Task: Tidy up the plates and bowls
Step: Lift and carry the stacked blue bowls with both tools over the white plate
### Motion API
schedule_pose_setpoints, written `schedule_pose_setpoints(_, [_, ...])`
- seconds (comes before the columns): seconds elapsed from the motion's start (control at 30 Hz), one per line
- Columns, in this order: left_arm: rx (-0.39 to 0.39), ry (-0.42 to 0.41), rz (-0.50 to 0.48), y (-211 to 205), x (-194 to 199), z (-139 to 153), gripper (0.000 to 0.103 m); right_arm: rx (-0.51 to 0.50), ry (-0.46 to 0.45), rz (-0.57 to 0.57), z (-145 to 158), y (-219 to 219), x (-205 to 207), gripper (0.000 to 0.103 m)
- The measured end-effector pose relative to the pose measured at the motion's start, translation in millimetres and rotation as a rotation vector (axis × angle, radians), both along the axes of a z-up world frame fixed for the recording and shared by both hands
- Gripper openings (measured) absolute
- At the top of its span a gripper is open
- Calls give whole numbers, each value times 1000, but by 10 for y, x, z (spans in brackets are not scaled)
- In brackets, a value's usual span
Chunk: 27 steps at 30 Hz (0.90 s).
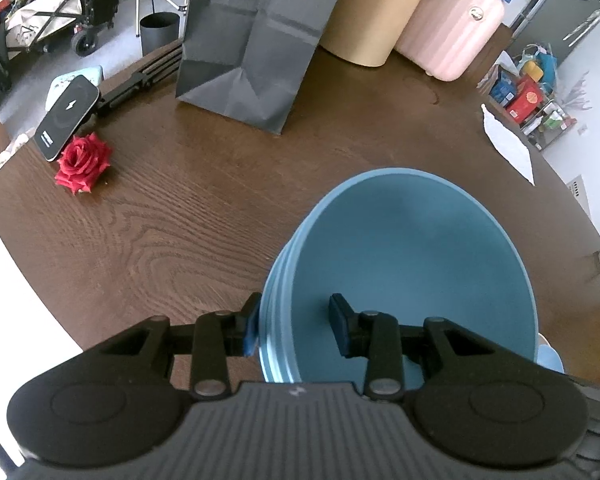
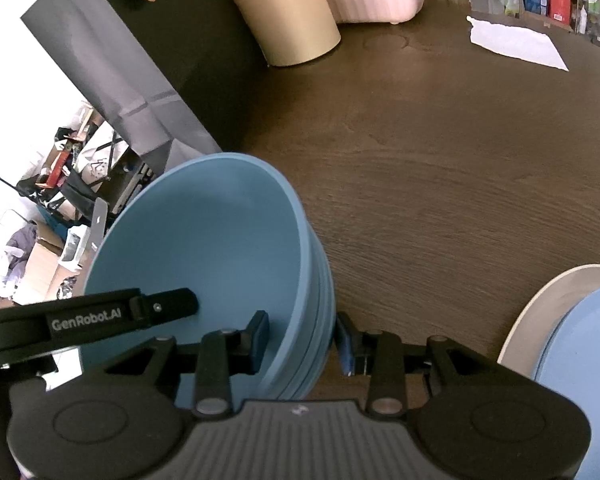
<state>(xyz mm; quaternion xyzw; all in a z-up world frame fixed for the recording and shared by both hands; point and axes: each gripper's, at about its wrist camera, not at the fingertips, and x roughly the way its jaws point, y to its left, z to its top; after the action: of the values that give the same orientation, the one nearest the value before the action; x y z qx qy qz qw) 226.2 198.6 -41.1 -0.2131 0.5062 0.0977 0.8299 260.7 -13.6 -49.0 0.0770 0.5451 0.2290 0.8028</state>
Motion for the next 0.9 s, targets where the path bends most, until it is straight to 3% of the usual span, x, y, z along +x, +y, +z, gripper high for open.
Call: schedule_pose_setpoints(0.9, [11, -70, -101, -735, -160, 320, 36, 36, -79, -105, 276, -817, -317, 33])
